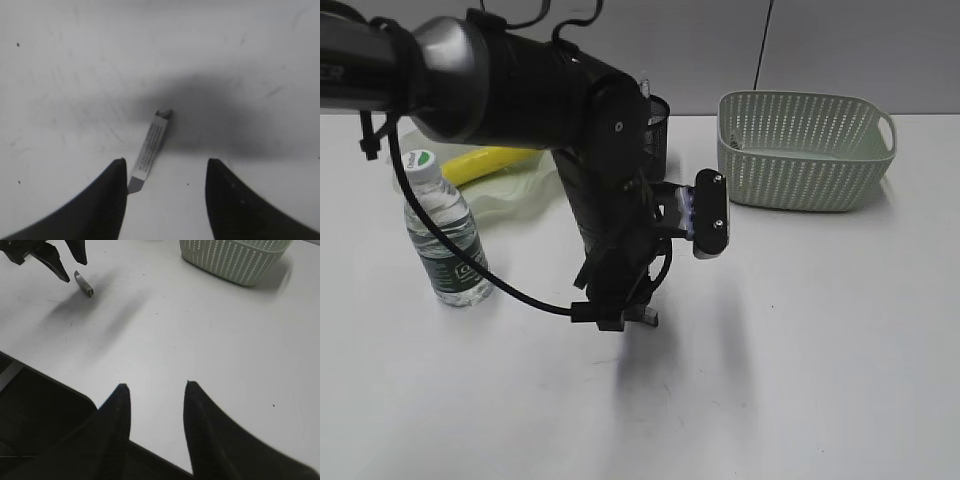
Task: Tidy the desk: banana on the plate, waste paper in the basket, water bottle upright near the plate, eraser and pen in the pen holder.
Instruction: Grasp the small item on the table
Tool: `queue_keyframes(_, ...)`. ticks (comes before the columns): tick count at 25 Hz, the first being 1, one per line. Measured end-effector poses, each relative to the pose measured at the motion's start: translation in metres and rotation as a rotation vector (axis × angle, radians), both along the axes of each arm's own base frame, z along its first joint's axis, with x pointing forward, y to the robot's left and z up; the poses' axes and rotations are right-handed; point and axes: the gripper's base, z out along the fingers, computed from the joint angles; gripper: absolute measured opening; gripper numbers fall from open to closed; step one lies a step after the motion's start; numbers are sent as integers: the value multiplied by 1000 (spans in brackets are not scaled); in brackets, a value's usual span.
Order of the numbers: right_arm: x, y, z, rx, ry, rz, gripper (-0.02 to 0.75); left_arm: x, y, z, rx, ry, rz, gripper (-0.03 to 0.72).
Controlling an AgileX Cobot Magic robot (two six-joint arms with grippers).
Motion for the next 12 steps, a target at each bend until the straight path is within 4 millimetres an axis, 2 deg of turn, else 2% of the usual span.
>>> queue_keyframes(7,0,0,0,0,0,0,298,4,-1,-25,52,14,-18,381)
queue_keyframes(12,0,0,0,0,0,0,298,7,-5,-40,44,4,-21,333)
